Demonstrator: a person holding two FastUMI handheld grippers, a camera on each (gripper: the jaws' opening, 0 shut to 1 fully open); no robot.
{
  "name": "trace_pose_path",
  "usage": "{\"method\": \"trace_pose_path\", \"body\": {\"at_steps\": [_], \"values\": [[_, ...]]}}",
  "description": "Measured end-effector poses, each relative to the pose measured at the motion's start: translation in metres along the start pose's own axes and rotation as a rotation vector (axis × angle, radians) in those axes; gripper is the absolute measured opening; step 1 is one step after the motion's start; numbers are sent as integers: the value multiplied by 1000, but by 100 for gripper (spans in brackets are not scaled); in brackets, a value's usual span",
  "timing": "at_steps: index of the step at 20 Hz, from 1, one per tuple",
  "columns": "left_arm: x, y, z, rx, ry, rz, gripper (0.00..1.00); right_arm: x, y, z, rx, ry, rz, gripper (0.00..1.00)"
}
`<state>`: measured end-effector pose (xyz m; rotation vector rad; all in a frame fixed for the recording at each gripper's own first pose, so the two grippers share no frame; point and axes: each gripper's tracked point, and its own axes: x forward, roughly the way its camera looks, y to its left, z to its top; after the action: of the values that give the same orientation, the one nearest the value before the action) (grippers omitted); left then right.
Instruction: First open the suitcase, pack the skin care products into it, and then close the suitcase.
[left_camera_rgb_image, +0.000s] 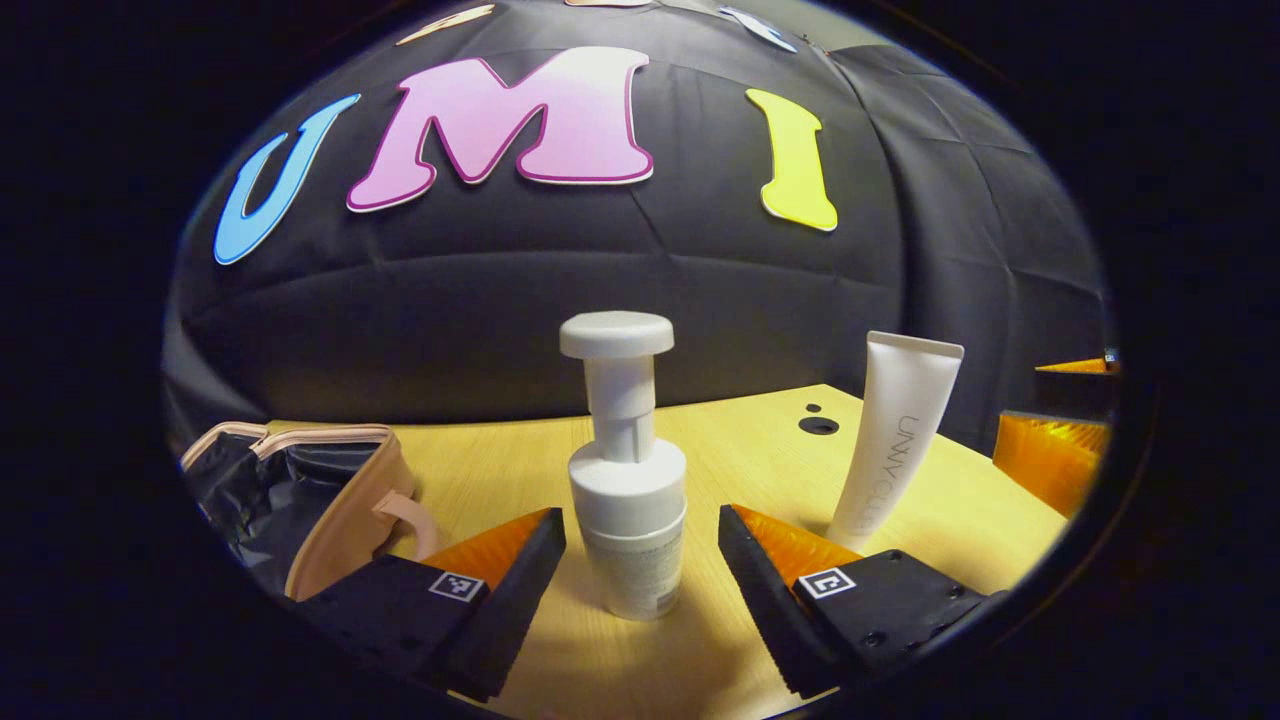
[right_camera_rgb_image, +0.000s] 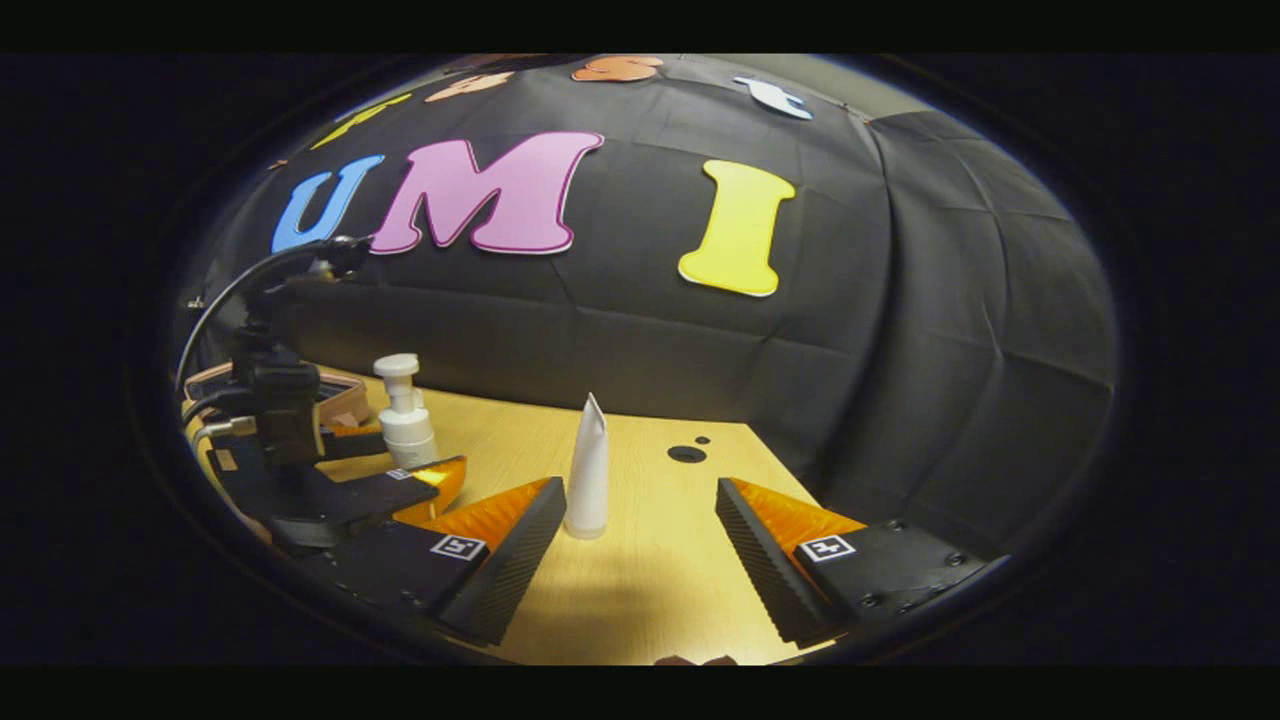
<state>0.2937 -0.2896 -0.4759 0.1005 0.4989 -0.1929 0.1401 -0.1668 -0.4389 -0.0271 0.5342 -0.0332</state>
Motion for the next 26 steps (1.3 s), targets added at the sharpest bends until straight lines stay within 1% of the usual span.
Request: {"method": "trace_pose_path", "body": {"at_steps": [3,5,6,8,9,11,15,18,20,24,26], "values": [[17,-2,-6,-42,36,-9,98,11,12,-5,13,7,22,97],[26,1,-2,-38,24,-2,99,17,17,-8,15,11,31,97],[28,2,-1,-35,24,2,98,21,19,-9,23,14,36,97],[32,6,-4,-38,47,17,92,29,21,-13,42,32,43,97],[33,8,-4,-42,51,19,74,33,22,-18,46,48,47,97],[34,6,-2,-53,52,-3,66,38,23,-24,45,65,49,97],[30,16,-4,-63,50,9,63,51,28,-29,31,65,50,97],[23,27,-6,-83,58,16,62,67,39,-29,39,69,55,97],[18,36,-7,-96,66,24,62,80,51,-29,37,67,74,97],[5,57,-12,-97,84,53,62,103,56,-36,15,75,48,97],[0,63,-15,-61,82,56,63,112,51,-46,9,97,25,97]]}}
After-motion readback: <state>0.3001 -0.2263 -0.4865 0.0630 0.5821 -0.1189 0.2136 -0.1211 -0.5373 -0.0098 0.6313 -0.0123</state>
